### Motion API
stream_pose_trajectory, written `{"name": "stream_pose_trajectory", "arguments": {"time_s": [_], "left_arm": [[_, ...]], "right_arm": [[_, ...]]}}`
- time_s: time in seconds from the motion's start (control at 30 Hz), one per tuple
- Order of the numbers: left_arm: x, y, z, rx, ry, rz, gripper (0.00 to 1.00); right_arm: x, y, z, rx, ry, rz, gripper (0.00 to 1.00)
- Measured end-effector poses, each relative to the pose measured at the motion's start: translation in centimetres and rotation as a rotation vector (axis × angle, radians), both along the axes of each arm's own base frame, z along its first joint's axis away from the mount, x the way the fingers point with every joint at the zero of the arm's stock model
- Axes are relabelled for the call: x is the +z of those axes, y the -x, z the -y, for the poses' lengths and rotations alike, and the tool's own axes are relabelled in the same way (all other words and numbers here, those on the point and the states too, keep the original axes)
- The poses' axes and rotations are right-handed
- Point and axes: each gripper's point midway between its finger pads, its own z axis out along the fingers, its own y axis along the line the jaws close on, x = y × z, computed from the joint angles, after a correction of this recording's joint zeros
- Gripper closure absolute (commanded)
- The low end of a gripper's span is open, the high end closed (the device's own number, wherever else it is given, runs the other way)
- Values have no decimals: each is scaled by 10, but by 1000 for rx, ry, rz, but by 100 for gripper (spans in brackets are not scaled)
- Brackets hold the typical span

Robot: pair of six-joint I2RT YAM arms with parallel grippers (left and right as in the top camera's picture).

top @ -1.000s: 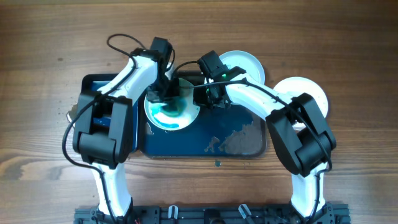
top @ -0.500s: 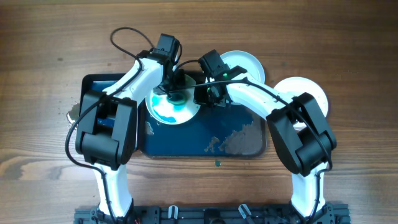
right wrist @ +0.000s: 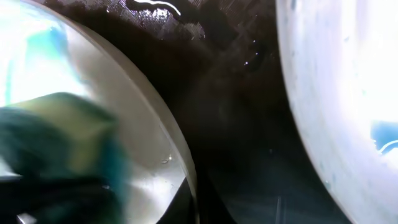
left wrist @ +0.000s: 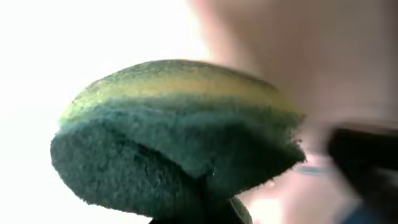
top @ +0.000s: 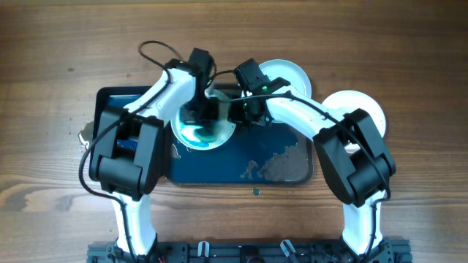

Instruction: Clean dirty plates on tray and stack at the side

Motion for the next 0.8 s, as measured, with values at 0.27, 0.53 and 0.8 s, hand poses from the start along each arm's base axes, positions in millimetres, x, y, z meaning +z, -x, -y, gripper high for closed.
{"name": "stream_pose_trajectory", "arguments": {"time_s": [0.27,0.53,0.8], "left_arm": [[2,-61,33,-55,108,282,96],[15,-72,-43,215,-287,367,96],[146,-65,-75,349,-205,573,96]], "right_arm": [[0,-4,5,-18,3,0,96],[0,-4,5,-22,2,-1,96],[5,3,13,16,56,10,96]]}}
